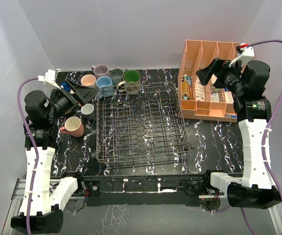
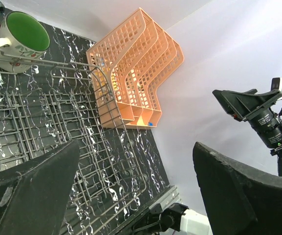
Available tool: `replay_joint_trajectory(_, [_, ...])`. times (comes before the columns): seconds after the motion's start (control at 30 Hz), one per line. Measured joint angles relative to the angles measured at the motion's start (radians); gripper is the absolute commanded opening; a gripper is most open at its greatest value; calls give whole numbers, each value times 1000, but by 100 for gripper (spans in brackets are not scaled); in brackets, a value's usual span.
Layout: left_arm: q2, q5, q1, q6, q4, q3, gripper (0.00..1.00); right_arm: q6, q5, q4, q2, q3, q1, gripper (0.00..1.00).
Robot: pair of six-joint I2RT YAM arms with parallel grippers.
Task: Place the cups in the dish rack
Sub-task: Pick up the cup at the center of the board.
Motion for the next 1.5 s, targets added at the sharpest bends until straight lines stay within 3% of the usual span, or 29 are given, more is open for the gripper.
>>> replay_joint_trajectory(0.37, [2, -55, 2, 103, -109, -18, 97, -32, -39, 8, -29, -18, 0, 98])
replay_joint_trajectory(0.63, [45, -237, 2, 258, -299, -41, 96, -315, -331, 32, -91, -208, 3, 98])
replay_joint_trajectory(0.9, [164, -472, 2, 402, -467, -41, 85, -469, -471, 3, -79, -344, 4, 98])
replay_joint_trajectory(1.2, [293, -647, 2, 511, -542, -25, 64, -528, -566, 4, -79, -407, 4, 98])
replay_joint_trajectory(1.5, [499, -711, 2, 620, -585, 88, 61, -533, -595, 18, -81, -448, 4, 98])
